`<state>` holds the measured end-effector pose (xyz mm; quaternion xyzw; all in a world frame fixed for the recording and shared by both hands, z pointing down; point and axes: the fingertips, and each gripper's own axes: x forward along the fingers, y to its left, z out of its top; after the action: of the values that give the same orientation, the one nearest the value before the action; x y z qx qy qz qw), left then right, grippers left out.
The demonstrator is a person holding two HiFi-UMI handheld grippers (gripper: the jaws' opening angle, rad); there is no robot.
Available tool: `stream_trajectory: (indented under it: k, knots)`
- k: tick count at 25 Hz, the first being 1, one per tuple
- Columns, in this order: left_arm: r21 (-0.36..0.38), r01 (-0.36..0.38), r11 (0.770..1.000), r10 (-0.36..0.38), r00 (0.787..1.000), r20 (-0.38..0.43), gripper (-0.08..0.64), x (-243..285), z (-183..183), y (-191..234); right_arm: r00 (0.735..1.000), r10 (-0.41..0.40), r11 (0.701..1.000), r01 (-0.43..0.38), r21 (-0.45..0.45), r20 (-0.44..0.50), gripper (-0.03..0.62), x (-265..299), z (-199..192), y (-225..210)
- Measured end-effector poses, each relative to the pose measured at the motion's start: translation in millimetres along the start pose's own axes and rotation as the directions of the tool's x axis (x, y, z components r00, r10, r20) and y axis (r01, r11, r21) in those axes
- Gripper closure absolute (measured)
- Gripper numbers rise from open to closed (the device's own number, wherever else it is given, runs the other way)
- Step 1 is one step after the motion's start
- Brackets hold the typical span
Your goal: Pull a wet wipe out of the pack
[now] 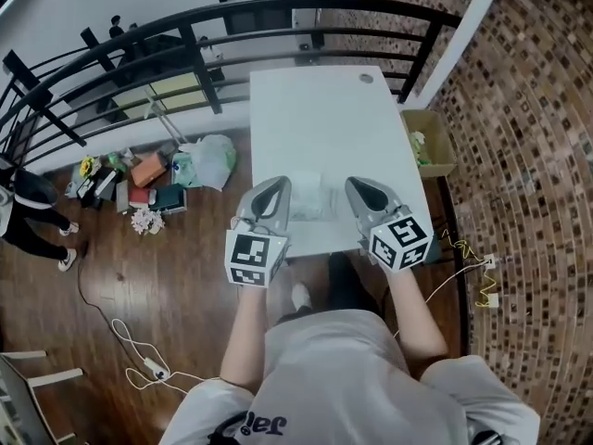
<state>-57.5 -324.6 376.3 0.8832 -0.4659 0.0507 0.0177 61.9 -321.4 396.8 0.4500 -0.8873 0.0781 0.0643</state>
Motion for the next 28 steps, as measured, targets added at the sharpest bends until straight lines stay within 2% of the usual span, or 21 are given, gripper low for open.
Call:
stream_trajectory:
  k: [3, 5, 7, 10, 12, 15, 17, 20, 23, 26, 28]
  knots:
    - [-0.012, 0.017, 1.0, -0.018, 0.999, -0.042, 0.545, 5, -24, 10, 0.994, 0.077, 0.989, -0.086, -0.119, -0.072, 0.603, 5, -13, -17]
    - [-0.018, 0.034, 0.999, -0.035, 0.998, -0.06, 0.545, 7, -38, 17, 0.981, 0.135, 0.963, -0.163, -0.216, -0.14, 0.603, 14, -18, -25]
    - [-0.033, 0.053, 0.998, -0.055, 0.996, -0.074, 0.545, 10, -52, 20, 0.956, 0.193, 0.922, -0.254, -0.292, -0.222, 0.603, 26, -28, -31]
    - [-0.049, 0.068, 0.996, -0.073, 0.992, -0.105, 0.545, 14, -77, 24, 0.884, 0.273, 0.827, -0.417, -0.377, -0.378, 0.578, 47, -54, -31]
    - [-0.063, 0.065, 0.996, -0.073, 0.989, -0.13, 0.545, 17, -96, 27, 0.82, 0.331, 0.756, -0.527, -0.389, -0.468, 0.555, 62, -69, -25]
    - [-0.075, 0.057, 0.996, -0.069, 0.983, -0.169, 0.545, 29, -121, 33, 0.736, 0.405, 0.664, -0.644, -0.379, -0.542, 0.537, 90, -85, -21]
    - [-0.086, 0.05, 0.995, -0.066, 0.979, -0.193, 0.545, 37, -136, 34, 0.664, 0.446, 0.581, -0.725, -0.37, -0.601, 0.531, 103, -99, -17]
    - [-0.1, 0.04, 0.994, -0.061, 0.974, -0.217, 0.545, 45, -155, 36, 0.528, 0.48, 0.421, -0.839, -0.344, -0.701, 0.506, 115, -127, -1]
    - [-0.111, 0.027, 0.993, -0.053, 0.971, -0.235, 0.545, 48, -169, 39, 0.408, 0.472, 0.281, -0.91, -0.305, -0.781, 0.499, 122, -154, 15]
    - [-0.121, 0.012, 0.993, -0.043, 0.967, -0.252, 0.545, 48, -180, 39, 0.282, 0.446, 0.113, -0.959, -0.259, -0.849, 0.5, 118, -189, 26]
    - [-0.131, 0.005, 0.991, -0.039, 0.966, -0.256, 0.545, 48, -185, 41, 0.215, 0.399, 0.013, -0.973, -0.229, -0.892, 0.5, 114, -210, 28]
